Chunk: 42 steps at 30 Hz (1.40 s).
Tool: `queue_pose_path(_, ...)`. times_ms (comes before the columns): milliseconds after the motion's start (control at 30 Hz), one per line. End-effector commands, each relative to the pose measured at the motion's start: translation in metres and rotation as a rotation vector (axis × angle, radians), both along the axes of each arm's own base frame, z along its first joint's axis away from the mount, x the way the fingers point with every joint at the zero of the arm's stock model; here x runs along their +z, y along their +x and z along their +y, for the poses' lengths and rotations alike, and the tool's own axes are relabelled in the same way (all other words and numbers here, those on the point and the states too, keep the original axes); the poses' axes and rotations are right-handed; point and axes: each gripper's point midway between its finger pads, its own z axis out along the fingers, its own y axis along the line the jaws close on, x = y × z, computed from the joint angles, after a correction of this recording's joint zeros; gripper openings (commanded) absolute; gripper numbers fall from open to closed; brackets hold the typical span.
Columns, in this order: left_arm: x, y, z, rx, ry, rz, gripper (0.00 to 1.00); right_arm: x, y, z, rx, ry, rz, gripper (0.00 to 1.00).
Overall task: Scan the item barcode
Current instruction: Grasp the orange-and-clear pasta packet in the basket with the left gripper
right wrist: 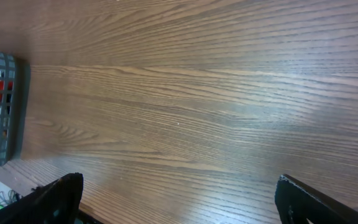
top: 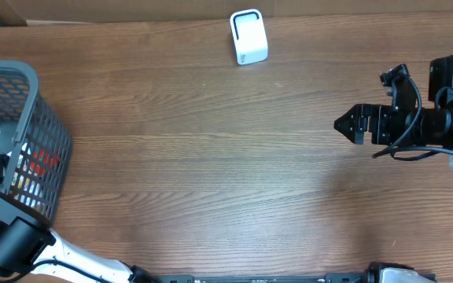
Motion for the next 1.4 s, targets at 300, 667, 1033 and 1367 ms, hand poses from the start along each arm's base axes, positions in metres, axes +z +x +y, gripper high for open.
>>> queue_pose_path(300,0.000,0.002,-0.008,-0.049,-0.002,0.005,0.04,0.009,0.002,0.001,0.010,-0.008,-0.036,1.00)
queue_pose_path(667,0.034,0.015,-0.010,0.121,-0.050,-0.080,0.04,0.009,0.002,0.001,0.010,-0.009,-0.036,1.00)
queue_pose_path(1033,0.029,-0.019,-0.047,0.539,-0.184,0.053,0.04,0.009,0.002,0.001,0.010,-0.009,-0.036,1.00)
queue_pose_path(1367,0.037,-0.010,-0.047,0.632,-0.243,-0.047,0.04,0.010,0.003,0.001,0.010,-0.009,-0.040,1.00)
